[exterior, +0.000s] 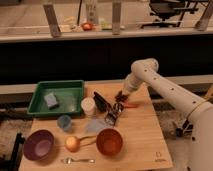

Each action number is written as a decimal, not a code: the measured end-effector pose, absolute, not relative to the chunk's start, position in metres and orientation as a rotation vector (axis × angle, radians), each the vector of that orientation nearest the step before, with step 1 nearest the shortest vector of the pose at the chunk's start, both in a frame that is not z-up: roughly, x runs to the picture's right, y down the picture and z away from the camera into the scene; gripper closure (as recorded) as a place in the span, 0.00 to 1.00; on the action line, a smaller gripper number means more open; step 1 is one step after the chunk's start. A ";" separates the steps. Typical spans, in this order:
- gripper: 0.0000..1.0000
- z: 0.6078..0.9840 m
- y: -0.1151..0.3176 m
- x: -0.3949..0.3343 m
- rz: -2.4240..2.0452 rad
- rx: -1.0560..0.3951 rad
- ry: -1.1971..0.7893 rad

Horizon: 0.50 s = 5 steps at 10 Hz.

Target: Place pepper in red bowl

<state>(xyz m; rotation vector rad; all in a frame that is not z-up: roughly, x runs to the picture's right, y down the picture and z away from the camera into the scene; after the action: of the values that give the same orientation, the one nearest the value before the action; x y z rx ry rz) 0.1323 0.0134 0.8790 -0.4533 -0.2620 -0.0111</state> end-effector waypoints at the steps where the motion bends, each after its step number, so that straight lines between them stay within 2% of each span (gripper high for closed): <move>1: 0.55 0.879 0.014 0.132 -0.010 -0.455 -0.262; 4: 0.24 0.887 0.020 0.144 0.010 -0.476 -0.252; 5: 0.20 0.892 0.023 0.147 0.015 -0.490 -0.248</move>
<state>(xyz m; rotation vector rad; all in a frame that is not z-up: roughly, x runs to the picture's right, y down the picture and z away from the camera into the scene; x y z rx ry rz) 0.1474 0.0228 0.8920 -0.4898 -0.2479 0.0147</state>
